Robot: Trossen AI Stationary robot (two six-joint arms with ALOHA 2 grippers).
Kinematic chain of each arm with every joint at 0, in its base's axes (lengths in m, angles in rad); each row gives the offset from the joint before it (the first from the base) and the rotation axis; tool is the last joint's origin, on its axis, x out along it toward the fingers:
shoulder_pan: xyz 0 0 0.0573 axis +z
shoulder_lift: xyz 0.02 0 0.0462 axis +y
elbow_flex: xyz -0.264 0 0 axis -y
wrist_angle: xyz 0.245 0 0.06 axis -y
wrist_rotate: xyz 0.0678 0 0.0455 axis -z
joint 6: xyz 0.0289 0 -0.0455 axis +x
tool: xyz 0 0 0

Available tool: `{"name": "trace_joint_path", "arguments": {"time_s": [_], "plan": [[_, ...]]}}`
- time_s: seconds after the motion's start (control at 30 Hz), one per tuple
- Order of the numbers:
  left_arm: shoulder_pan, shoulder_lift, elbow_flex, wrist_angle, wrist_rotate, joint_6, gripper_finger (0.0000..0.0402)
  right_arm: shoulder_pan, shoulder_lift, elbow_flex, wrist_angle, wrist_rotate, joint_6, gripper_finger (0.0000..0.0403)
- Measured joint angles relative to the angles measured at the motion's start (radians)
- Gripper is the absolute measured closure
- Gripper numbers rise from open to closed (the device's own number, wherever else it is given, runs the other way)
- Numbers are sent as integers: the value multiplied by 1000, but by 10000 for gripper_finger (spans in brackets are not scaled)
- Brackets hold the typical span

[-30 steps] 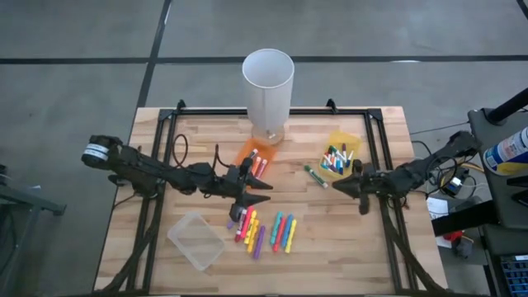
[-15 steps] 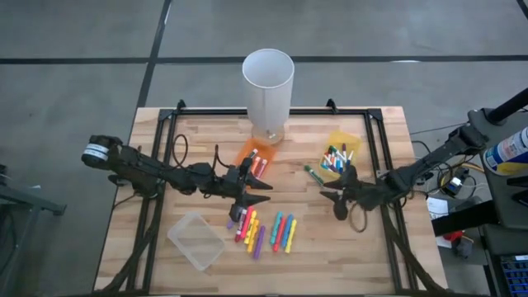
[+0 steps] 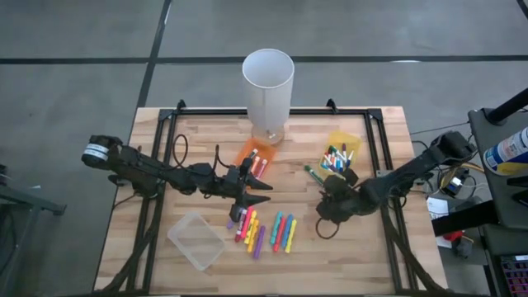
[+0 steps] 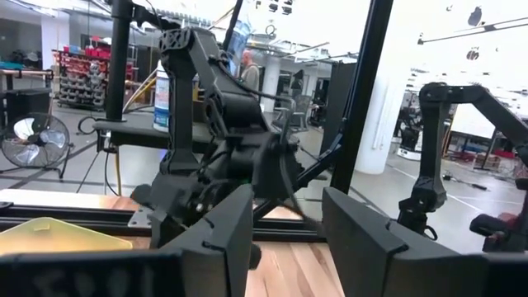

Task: Pick & Place Markers
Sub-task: Put the large green marker pen into the orange bin

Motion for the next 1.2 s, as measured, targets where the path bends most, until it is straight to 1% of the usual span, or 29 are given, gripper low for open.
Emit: {"name": "trace_joint_path", "arguments": {"time_s": [0.2,0.4,0.6,1.0,1.2], "plan": [[0,0,0,1,0,-9,260,-99,49,11,-1,-123,40,255],[0,0,0,5,0,-14,260,-168,35,13,-8,-147,33,255],[0,0,0,10,0,-16,260,-237,37,12,-1,-258,17,255],[0,-1,0,9,0,-16,260,-277,45,-16,13,-262,10,255],[0,-1,0,9,0,-16,260,-277,112,-48,91,-262,-27,255]]}}
